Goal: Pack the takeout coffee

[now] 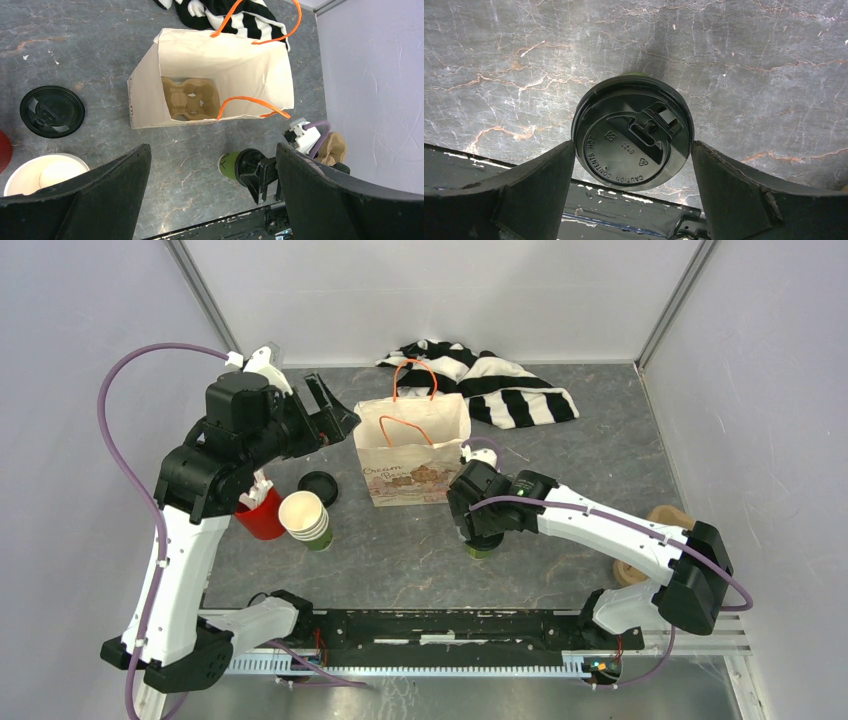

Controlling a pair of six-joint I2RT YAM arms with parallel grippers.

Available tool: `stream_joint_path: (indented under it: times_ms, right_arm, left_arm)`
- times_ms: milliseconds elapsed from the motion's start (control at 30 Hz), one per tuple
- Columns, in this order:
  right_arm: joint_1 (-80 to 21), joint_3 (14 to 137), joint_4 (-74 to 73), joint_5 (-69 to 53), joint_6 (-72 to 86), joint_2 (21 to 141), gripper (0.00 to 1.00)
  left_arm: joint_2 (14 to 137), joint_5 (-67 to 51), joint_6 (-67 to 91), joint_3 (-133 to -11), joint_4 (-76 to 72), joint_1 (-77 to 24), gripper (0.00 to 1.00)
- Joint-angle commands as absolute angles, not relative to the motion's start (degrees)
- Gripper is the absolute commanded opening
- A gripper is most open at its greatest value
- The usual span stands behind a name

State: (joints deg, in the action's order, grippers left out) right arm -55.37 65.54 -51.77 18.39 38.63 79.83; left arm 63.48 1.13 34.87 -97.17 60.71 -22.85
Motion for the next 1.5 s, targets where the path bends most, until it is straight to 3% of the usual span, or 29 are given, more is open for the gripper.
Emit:
stream_joint_path:
  times_ms: [0, 300, 800, 1167, 1467]
  right_arm:
    - [-55.36, 66.96, -50.13, 18.31, 38.63, 79.85, 0.92]
    - [-55.12, 65.8, -50.17, 19.58, 38.41, 79.73, 0.86]
    - [-54.5, 63.52, -49.58, 19.03, 37.67, 79.08, 0.88]
    - [-54.31, 64.69, -48.89, 21.15, 31.62, 73.97, 0.72]
    - [-54.3, 65.55, -50.35, 25.94, 20.93, 62.92, 0.6]
  left_arm:
    - [63.04, 0.53, 32.11, -97.68, 58.36, -22.66, 1.0]
    - [62.49, 0.31, 32.52, -96.94, 58.27, -22.68, 1.0]
    - [61.64, 0.26, 32.86, -95.83, 58.04, -22.61, 1.0]
    - [63.1, 1.47, 34.54, -97.38, 60.12, -22.62, 1.0]
    - [73.01, 6.28, 38.05, -104.04, 69.25, -22.38, 0.96]
